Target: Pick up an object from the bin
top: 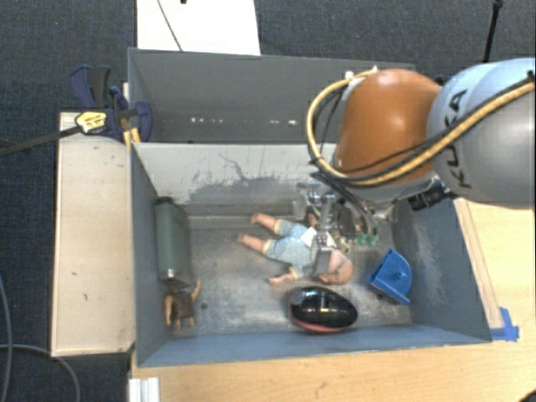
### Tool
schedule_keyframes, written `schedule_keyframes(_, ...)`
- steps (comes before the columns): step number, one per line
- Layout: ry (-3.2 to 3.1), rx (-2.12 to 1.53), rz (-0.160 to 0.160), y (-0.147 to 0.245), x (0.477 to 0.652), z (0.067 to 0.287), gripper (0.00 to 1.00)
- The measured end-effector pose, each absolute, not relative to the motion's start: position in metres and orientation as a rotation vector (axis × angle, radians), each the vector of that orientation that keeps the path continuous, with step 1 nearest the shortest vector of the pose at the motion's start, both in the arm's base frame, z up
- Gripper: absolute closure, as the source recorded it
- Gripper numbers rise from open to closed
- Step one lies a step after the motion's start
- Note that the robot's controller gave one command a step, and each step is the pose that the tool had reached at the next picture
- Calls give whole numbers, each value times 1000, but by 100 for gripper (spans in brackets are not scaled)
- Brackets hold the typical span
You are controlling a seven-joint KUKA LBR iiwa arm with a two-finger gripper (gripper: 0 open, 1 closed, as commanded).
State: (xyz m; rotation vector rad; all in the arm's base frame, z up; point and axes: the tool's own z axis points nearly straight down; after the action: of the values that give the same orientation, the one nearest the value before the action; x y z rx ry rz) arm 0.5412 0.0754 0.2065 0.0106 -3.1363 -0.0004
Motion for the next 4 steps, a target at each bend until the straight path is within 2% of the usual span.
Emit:
schedule_keyframes(1,-3145,7,-2,75,543,211,0)
schedule_keyframes(2,-3153,33,-3,66,547,171,0)
schedule_keyframes(3,-3149,-30,-3,71,539,94,0)
schedule_keyframes(4,-3147,-65,-5,-13,531,72,100)
